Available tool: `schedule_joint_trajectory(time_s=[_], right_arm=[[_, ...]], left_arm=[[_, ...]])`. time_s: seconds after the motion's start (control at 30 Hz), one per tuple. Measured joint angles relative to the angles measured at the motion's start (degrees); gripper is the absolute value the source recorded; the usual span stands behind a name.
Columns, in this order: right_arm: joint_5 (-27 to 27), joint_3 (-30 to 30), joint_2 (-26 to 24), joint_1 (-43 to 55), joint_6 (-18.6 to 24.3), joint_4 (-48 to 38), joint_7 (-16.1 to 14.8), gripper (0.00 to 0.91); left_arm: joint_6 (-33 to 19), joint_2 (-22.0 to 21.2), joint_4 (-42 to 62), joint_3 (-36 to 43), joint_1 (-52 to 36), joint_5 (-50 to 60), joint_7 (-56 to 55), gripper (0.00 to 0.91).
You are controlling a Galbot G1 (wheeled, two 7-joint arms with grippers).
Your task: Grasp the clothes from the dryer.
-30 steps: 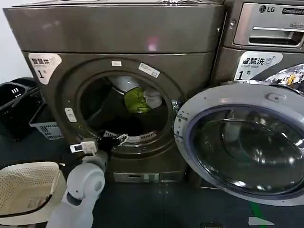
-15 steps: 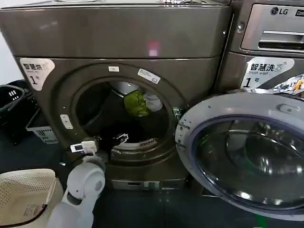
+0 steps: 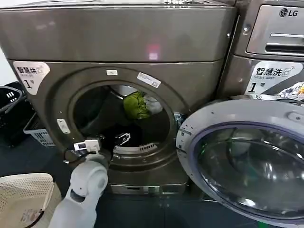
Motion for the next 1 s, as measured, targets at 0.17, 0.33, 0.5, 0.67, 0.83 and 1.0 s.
schedule_joint_trajectory(time_s=[0.17,0.33,0.5,0.67,0.83,1.0], right_arm=[[0.0,-0.32,-0.36,0.28,0.1,-0.04,-0.14,0.907],[0.0,-0.49,-0.5,0.51,0.11,-0.21,-0.22,0.907],[0.0,-0.64,-0.81,0.82,0.11,-0.41,-0.32,0.907],[-0.01,-1.19,-0.84,1.48,0.12,-0.16,-0.4,0.907],[0.02,-1.25,-0.84,1.81,0.16,-0.33,-0.46,0.907],[0.4,-1.28,-0.84,2.1,0.17,-0.26,-0.52,0.907]], left_arm=[[-2.79,-1.47,7.93,1.17,-5.05,0.96,0.77,0.907],[-5.77,-2.79,16.22,2.09,-9.96,2.35,1.93,0.907],[-8.09,-3.91,24.0,2.42,-14.35,3.63,3.17,0.907],[-9.9,-4.91,30.64,2.81,-17.9,4.78,4.75,0.907],[-11.44,-5.83,36.44,3.0,-20.87,5.91,6.76,0.907],[-13.04,-6.47,41.94,3.05,-23.37,7.29,8.88,0.907]])
